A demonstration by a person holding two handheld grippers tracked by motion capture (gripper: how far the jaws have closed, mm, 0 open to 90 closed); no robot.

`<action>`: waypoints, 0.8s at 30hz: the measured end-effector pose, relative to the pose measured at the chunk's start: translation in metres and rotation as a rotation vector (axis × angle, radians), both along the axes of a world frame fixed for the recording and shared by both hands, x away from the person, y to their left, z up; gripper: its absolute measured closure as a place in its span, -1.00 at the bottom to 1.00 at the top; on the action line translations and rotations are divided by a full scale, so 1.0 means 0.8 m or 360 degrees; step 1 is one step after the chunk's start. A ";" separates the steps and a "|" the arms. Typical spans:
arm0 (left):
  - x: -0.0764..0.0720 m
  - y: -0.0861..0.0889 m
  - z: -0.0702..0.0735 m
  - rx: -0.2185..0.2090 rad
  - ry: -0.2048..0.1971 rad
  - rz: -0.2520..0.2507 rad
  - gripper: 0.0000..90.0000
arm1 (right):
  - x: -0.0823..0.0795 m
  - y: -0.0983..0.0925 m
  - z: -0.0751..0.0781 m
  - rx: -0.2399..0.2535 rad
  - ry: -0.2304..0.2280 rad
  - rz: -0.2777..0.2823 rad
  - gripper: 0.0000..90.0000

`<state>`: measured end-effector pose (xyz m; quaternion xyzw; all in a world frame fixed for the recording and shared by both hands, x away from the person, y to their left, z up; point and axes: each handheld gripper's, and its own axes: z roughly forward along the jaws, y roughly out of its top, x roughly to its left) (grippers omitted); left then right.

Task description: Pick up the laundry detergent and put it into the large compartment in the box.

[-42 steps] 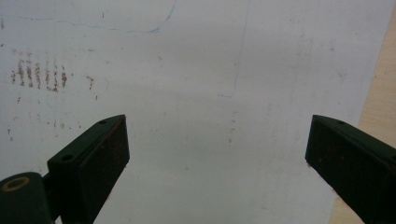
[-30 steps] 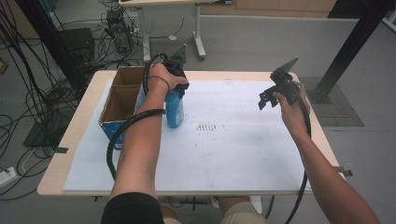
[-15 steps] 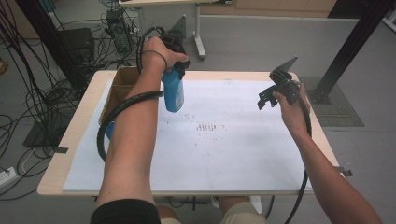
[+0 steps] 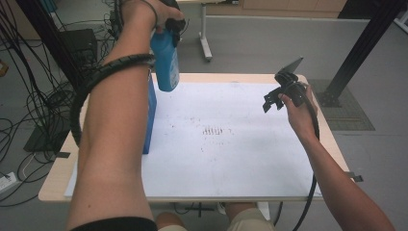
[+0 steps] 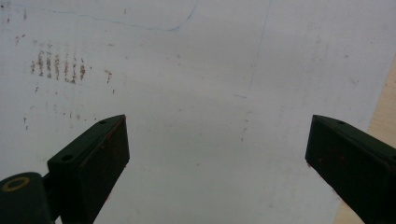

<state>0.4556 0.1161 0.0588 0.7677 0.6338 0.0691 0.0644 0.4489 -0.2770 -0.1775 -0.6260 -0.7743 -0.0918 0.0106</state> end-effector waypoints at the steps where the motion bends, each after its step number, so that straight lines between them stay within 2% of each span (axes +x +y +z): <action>1: -0.002 0.003 0.006 0.0002 -0.0006 0.0011 -0.16 | 0.000 0.001 0.001 -0.0001 -0.0001 0.0004 -0.86; 7: -0.020 0.030 0.051 0.0004 -0.0076 0.0104 -0.16 | -0.001 0.005 0.002 0.0004 -0.0005 0.0016 -0.86; 9: -0.027 0.040 0.059 0.0012 -0.0100 0.0139 -0.16 | -0.002 0.004 0.002 0.0006 -0.0008 0.0021 -0.86; 11: -0.029 0.048 0.062 0.0016 -0.0098 0.0164 -0.16 | -0.002 0.004 0.002 0.0009 -0.0007 0.0018 -0.86; 17: -0.034 0.077 0.057 0.0000 -0.0079 0.0255 -0.16 | -0.002 0.005 0.003 0.0011 -0.0005 0.0022 -0.86; 24: -0.035 0.100 0.039 0.0013 -0.0045 0.0323 -0.16 | -0.003 0.006 0.004 0.0007 -0.0008 0.0022 -0.86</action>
